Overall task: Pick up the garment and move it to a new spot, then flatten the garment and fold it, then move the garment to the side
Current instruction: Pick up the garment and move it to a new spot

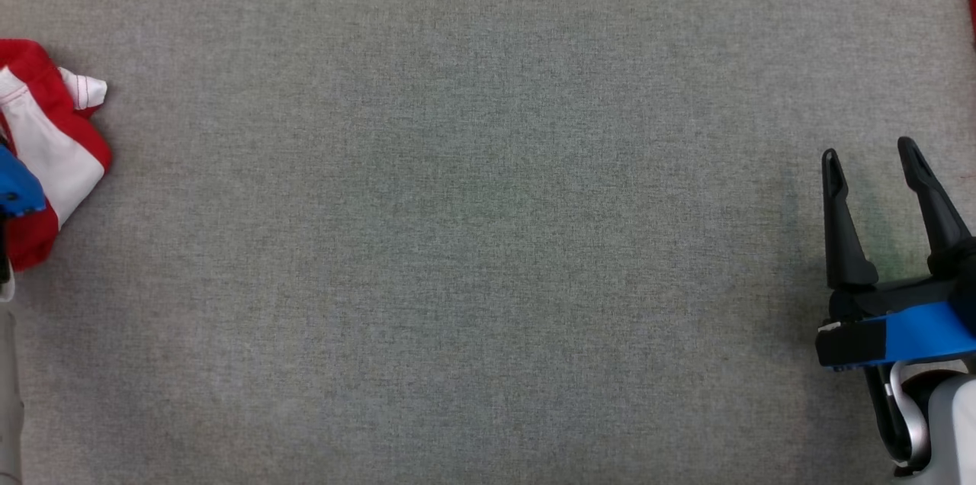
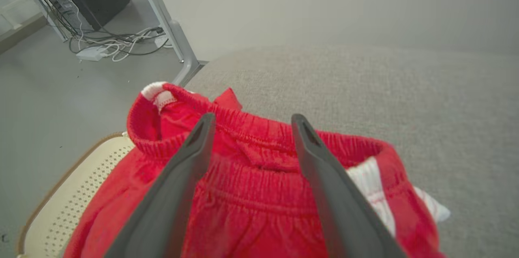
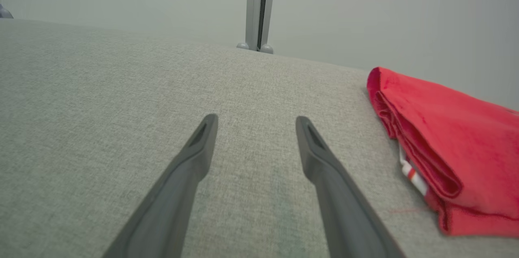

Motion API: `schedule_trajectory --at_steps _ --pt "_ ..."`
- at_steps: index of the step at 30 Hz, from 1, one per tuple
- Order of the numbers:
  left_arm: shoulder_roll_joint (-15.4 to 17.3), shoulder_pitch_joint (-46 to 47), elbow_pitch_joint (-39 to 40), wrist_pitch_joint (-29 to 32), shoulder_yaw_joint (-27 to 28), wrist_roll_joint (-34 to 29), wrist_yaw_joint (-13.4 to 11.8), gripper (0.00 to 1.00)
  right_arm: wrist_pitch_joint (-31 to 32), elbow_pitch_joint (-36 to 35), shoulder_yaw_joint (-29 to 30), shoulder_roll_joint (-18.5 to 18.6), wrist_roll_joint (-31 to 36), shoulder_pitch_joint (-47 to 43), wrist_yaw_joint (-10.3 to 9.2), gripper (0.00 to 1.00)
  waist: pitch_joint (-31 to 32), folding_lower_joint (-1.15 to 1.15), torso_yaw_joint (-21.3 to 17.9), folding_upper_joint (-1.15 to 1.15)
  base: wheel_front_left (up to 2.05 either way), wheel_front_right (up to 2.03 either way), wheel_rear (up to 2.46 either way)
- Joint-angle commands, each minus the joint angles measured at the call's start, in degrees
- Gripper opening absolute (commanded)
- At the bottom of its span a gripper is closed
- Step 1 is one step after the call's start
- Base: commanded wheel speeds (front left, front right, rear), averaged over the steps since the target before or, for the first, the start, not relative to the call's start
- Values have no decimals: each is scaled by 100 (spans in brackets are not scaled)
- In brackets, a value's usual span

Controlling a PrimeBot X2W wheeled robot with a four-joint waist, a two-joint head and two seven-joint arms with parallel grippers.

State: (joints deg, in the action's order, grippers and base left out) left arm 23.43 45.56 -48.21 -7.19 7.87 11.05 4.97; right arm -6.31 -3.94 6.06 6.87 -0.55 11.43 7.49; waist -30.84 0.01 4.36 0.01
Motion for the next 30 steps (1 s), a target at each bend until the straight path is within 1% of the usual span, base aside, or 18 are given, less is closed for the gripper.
schedule_trajectory --at_steps 1,4,8,9,11,12,13,16,22,27,30 --pt "41 137 -157 118 -66 40 52 100 19 -61 17 30 41 69 1 100 -17 -1 10 -1 0 0 0" --pt "54 284 -590 435 -107 178 142 100 61 -148 25 36 57 80 1 100 -52 -1 20 -1 0 0 0" --pt "54 446 -1210 1231 -259 356 217 100 102 -204 4 45 59 96 1 100 -78 -1 33 -1 0 0 0" --pt "44 462 -1306 1350 -292 387 233 100 112 -209 -2 47 59 102 1 100 -80 -1 33 -1 0 0 0" --pt "33 525 -1454 1553 -378 477 258 43 111 -212 -20 45 60 113 1 100 -76 -1 29 -1 0 0 0" --pt "16 547 -1492 1609 -445 522 266 36 115 -208 -29 41 59 120 1 100 -67 -1 24 -1 0 0 0" --pt "-8 561 -1487 1617 -516 582 268 0 120 -192 -39 35 59 126 1 100 -51 -1 14 -1 0 0 0" --pt "45 573 -1357 1373 -734 736 272 0 100 -118 -81 3 34 130 1 100 34 -1 -33 -1 0 0 0" --pt "321 782 -1052 462 -1068 838 251 0 -75 173 -106 -91 -73 92 1 100 423 -1 -203 -1 0 0 0" --pt "377 1026 -723 -278 -1389 735 251 0 -263 533 -196 -212 -163 40 1 100 836 -1 -395 -1 0 0 0" --pt "302 1254 -372 -505 -1580 647 251 0 -375 771 -224 -265 -209 -7 1 100 1109 -1 -530 -1 0 0 0"
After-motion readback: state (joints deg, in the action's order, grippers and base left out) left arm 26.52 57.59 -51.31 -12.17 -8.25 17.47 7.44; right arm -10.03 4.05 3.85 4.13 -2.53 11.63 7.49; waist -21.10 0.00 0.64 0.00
